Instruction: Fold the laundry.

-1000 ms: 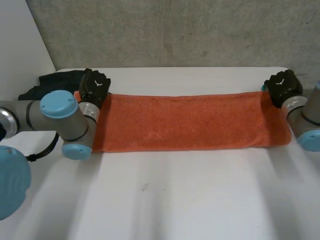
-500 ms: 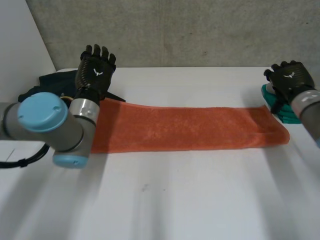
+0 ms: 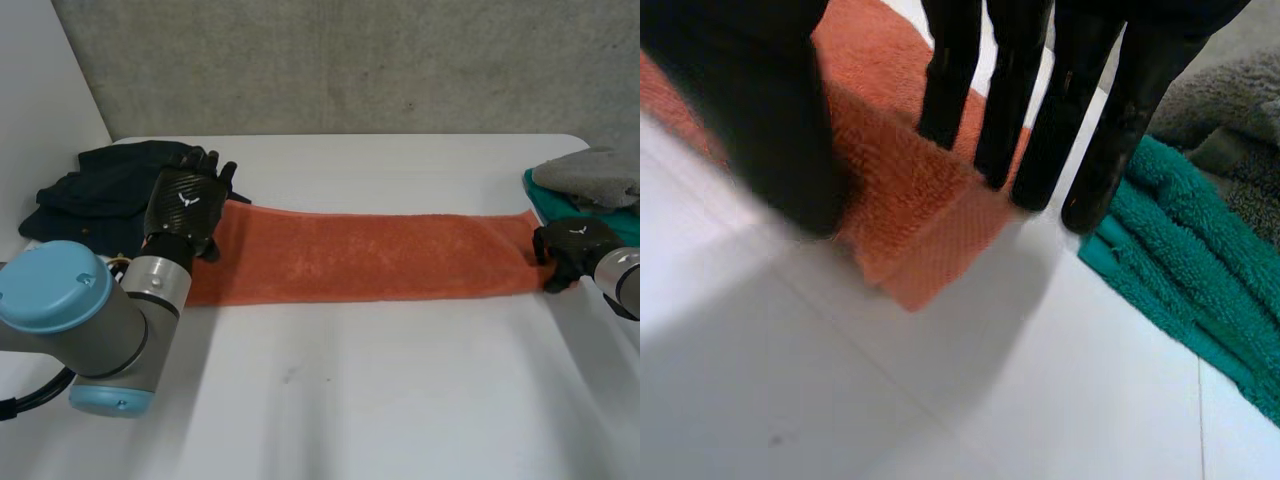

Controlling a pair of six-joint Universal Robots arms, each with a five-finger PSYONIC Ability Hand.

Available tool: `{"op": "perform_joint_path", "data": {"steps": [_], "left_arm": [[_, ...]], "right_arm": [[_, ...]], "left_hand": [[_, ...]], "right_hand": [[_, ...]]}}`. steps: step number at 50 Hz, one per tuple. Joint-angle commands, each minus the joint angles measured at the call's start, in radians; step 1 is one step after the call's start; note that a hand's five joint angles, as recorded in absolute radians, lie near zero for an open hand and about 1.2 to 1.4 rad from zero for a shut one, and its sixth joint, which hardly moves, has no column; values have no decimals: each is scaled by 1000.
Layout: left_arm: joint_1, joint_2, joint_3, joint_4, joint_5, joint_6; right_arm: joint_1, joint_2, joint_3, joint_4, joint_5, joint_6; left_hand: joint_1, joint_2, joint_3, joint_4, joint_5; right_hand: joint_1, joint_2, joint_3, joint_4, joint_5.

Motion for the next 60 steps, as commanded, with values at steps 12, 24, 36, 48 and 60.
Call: {"op": "perform_joint_path", "data": {"steps": [12, 24, 36, 48, 60], "left_arm": [[7, 44, -43, 2, -3, 4], [8, 95, -81, 1, -3, 1], [11, 150, -98, -5, -9, -1], [27, 181, -135, -5, -6, -1], [11, 164, -106, 1, -2, -2]], "right_arm": [[-229, -178, 118, -63, 54, -164], [-272, -197, 79, -69, 34, -448], [300, -243, -39, -182, 31, -373], [687, 18, -108, -314, -135, -374], [741, 33, -114, -302, 0, -318]], "left_hand": [[-19, -28, -37, -30, -46], [-19, -28, -37, -30, -46], [-19, -28, -37, -30, -46], [-19, -28, -37, -30, -46], [-19, -28, -37, -30, -46]], "right_hand": [[574, 430, 455, 454, 483], [574, 430, 455, 454, 483], [574, 430, 455, 454, 483], [574, 430, 455, 454, 483], [-648, -792, -767, -767, -739]]}}
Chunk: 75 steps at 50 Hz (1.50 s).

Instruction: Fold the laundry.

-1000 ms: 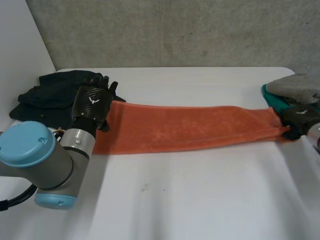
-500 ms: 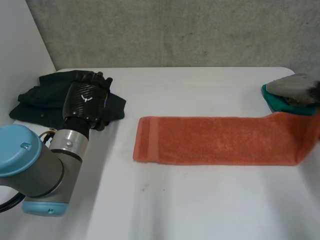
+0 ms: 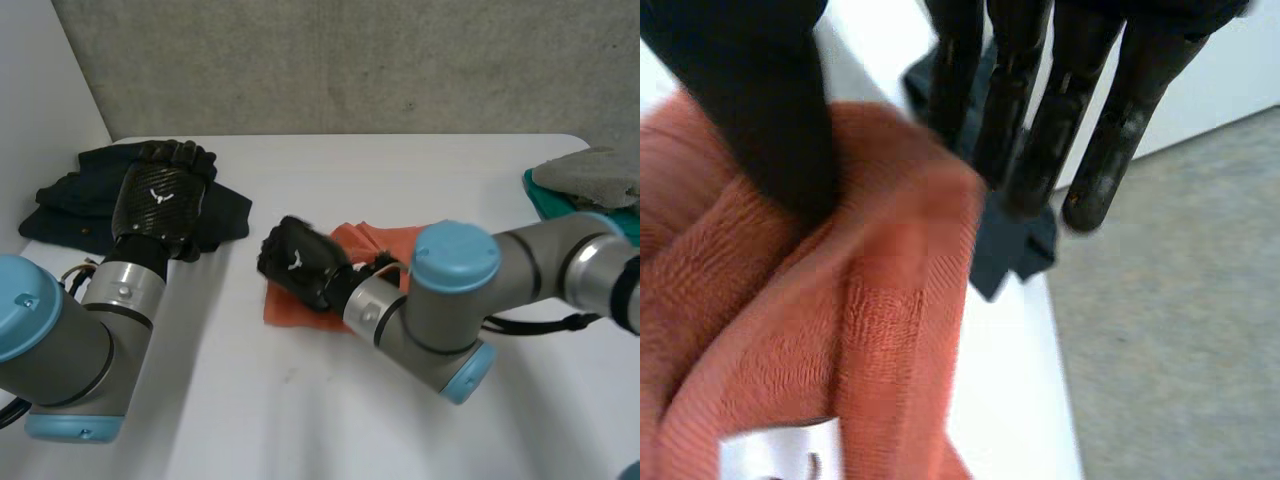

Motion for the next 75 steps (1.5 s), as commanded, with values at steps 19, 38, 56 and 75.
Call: {"op": "perform_joint_path", "data": {"steps": [19, 38, 56, 75], "left_arm": [[-331, -289, 359, -121, 6, -140], [-279, -582, 687, -313, -20, -111], [-200, -521, 622, -262, -123, 9], [-274, -499, 617, -267, -57, -70]], "right_arm": [[-329, -332, 340, 179, 276, 559], [-332, -228, 369, 177, 278, 448], [-333, -231, 371, 160, 284, 448], [-332, -234, 383, 150, 287, 447]], "left_hand": [[-13, -21, -31, -23, -39], [66, 58, 49, 56, 40], [14, 5, -4, 3, -13], [23, 14, 5, 12, -4]], "right_hand": [[-374, -512, -544, -548, -553], [-91, -228, -261, -265, -270], [-3, -140, -173, -177, -181], [3, -134, -167, -171, -176]]}}
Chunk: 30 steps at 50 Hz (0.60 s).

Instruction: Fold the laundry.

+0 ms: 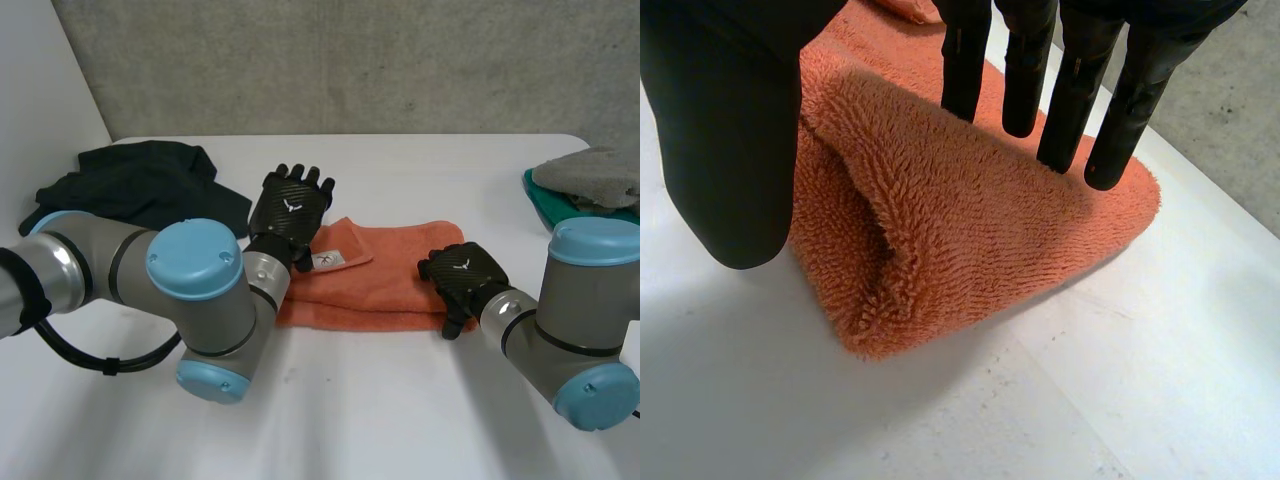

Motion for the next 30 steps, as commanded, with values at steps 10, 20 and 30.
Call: {"op": "perform_joint_path", "data": {"steps": [10, 20, 30], "left_arm": [[30, -166, 147, -10, 46, 8], [154, -222, 262, -9, -123, 78], [165, -163, 158, -3, -138, 134]], "right_arm": [[-2, 0, 4, -7, 1, -1], [-2, -3, 2, -7, 1, -1], [2, -6, 1, -7, 4, -1]], "left_hand": [[43, 31, 25, 32, 17], [72, 60, 54, 62, 46], [31, 19, 13, 21, 5]], "right_hand": [[185, 156, 118, 119, 129], [191, 162, 124, 125, 134], [193, 164, 127, 128, 137]]}}
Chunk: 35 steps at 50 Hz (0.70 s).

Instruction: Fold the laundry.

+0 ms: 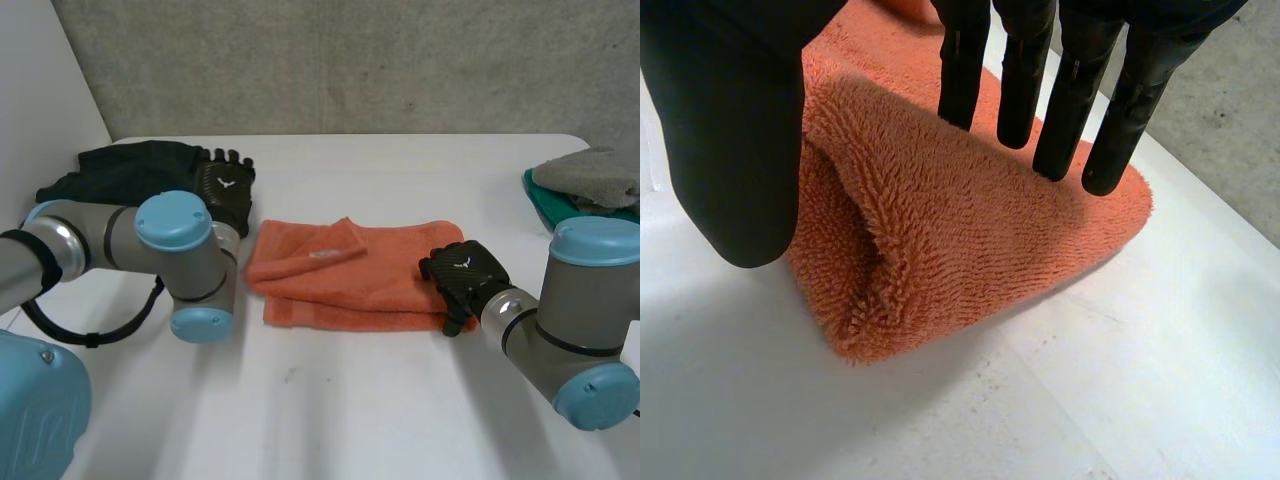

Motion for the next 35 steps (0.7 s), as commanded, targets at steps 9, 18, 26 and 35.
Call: {"op": "perform_joint_path", "data": {"steps": [9, 18, 26, 35], "left_arm": [[-98, 155, -223, 3, 122, -34], [-113, 164, -220, -32, 206, -96], [-105, 98, -148, -33, 208, -92], [-84, -25, 5, -46, 173, -80]], "right_arm": [[1, 0, -3, 0, 2, 0], [1, 0, 0, 0, 2, 0], [2, 3, 0, 0, 2, 0], [1, 8, -4, -2, 1, 0]], "left_hand": [[27, 18, 13, 19, 5], [39, 29, 24, 31, 17], [48, 38, 33, 40, 26], [106, 97, 92, 98, 84]], "right_hand": [[172, 117, 103, 110, 120], [172, 117, 103, 110, 120], [172, 117, 103, 110, 120], [172, 117, 103, 110, 120]]}}
